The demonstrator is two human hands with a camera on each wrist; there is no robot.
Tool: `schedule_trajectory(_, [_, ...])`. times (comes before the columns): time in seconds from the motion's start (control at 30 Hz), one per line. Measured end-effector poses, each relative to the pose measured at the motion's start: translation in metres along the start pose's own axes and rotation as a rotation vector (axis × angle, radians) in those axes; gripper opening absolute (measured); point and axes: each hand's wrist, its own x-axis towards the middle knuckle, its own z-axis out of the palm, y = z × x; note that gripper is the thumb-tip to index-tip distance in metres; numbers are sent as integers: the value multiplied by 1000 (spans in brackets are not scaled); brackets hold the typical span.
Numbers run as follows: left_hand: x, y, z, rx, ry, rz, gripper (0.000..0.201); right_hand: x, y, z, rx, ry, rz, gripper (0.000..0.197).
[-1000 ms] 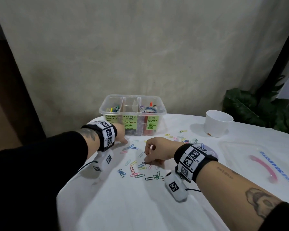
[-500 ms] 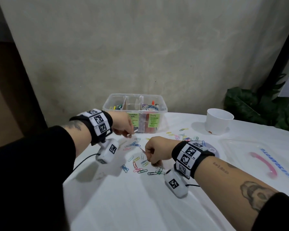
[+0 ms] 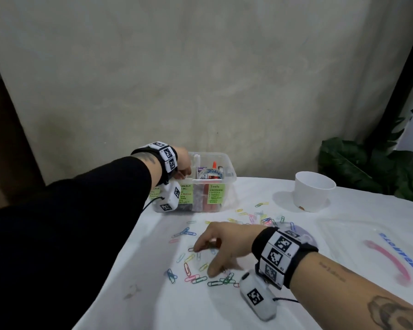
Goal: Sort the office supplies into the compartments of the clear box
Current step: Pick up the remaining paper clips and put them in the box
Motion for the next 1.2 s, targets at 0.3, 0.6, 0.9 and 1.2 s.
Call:
schedule_trajectory(0.3, [23,1,14,6,-101,-25,23,12,7,5,64,-20,-94,12])
schedule_trajectory(0.6, [-5,-10,7,-127,305,266,11,4,9,2,182,87,4,7])
schedule_trajectory(0.9, [-102,-64,29,414,-297,155,52,-9,2,11,560,279,156,11])
schedule_trajectory(1.2, [-137,-117,81,695,-348,49,53,-10,-52,30,-12,120,152,35])
